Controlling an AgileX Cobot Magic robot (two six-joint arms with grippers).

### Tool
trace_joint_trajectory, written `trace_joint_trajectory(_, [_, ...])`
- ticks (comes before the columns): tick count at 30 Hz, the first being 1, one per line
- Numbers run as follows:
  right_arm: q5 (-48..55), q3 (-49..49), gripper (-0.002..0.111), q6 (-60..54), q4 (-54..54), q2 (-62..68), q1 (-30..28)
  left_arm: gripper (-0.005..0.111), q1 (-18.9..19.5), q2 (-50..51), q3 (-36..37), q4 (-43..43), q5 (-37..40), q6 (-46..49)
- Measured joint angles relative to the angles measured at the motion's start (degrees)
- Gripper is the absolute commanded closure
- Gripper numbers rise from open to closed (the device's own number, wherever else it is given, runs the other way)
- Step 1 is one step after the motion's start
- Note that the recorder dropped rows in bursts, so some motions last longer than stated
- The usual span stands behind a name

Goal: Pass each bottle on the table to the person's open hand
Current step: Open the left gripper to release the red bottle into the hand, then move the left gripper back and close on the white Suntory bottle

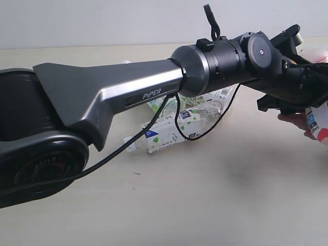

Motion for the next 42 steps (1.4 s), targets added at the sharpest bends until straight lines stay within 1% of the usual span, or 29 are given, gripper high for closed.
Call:
trace_joint_trajectory(2, [0.00, 0.00, 0.108, 0.00, 0.00, 0.00, 0.00, 0.037, 0.00, 0.00, 0.00, -0.04, -0.24, 0.00])
trace_joint_trajectory(6, [0.00, 0.00, 0.108, 0.00, 0.00, 0.00, 0.00, 0.021, 0.00, 0.00, 0.00, -0.04, -0.55, 0.09])
trace_joint_trajectory(9, [0.00, 0.00, 0.108, 0.00, 0.00, 0.00, 0.00, 0.013, 0.00, 0.00, 0.00, -0.14, -1.14, 0.09])
trace_joint_trajectory(20, [0.00, 0.00, 0.108, 0.00, 0.00, 0.00, 0.00, 0.012, 0.00, 0.00, 0.00, -0.14, -1.38, 0.43])
trace_joint_trajectory(22, [0.00, 0.00, 0.108, 0.00, 0.00, 0.00, 0.00, 0.012, 0.00, 0.00, 0.00, -0.14, -1.38, 1.82])
trace_joint_trajectory(26, [0.00, 0.00, 0.108, 0.00, 0.00, 0.00, 0.00, 0.013, 1.61, -0.69, 0.00, 0.02, 3.32, 4.61])
trace_joint_trajectory(29, [0.00, 0.00, 0.108, 0.00, 0.00, 0.00, 0.00, 0.013, 4.43, -3.00, 0.00, 0.61, 10.14, 5.27])
trace_joint_trajectory(34, [0.00, 0.00, 0.108, 0.00, 0.00, 0.00, 0.00, 0.013, 8.01, -7.03, 0.00, 4.70, 21.44, 9.82])
trace_joint_trajectory(36, [0.00, 0.00, 0.108, 0.00, 0.00, 0.00, 0.00, 0.021, 8.89, -8.87, 0.00, 8.66, 26.35, 10.92])
trace_joint_trajectory(40, [0.00, 0.00, 0.108, 0.00, 0.00, 0.00, 0.00, 0.049, 9.00, -11.69, 0.00, 19.41, 33.19, 10.06])
trace_joint_trajectory(42, [0.00, 0.00, 0.108, 0.00, 0.00, 0.00, 0.00, 0.062, 9.00, -12.67, 0.00, 23.32, 36.96, 9.71])
